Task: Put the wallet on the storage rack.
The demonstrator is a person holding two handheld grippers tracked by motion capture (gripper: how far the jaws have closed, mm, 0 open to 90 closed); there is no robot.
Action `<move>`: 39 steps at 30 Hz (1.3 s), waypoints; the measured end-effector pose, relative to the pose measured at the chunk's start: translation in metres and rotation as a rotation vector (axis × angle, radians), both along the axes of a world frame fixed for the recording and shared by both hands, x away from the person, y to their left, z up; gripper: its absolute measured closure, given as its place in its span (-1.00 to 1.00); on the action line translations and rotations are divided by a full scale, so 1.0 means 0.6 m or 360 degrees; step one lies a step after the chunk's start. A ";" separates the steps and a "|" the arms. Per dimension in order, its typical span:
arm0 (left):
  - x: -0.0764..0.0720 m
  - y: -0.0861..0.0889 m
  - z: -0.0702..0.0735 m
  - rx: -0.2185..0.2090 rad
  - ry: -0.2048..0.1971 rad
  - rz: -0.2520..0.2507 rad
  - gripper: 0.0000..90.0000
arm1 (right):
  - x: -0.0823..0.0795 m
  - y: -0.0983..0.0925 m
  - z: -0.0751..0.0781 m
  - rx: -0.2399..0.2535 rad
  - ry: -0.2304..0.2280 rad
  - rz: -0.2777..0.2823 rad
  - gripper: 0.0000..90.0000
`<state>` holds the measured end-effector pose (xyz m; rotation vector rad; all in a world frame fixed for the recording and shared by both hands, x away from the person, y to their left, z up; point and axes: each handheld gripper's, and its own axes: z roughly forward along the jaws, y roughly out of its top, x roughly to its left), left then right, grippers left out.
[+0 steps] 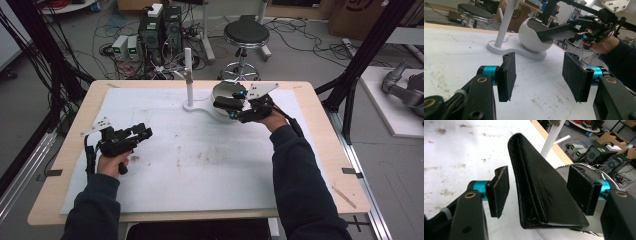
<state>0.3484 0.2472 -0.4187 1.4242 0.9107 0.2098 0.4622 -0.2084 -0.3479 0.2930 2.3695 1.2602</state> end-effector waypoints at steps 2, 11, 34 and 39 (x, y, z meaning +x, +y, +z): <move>0.000 -0.001 0.001 0.0011 -0.0003 0.0000 -0.03 | -0.003 -0.006 0.005 0.0015 0.0018 -0.0013 -0.33; 0.003 -0.013 0.023 0.0227 -0.0069 0.0024 -0.61 | -0.036 -0.079 0.025 0.0207 0.0211 -0.0268 -0.46; 0.010 -0.044 0.028 0.0370 -0.0172 -0.0034 -0.62 | -0.184 -0.189 -0.050 0.0257 0.0270 -0.0655 -0.55; 0.005 -0.040 0.030 0.0375 -0.0180 -0.0023 -0.61 | -0.186 -0.184 -0.054 0.0239 0.0240 -0.0662 -0.55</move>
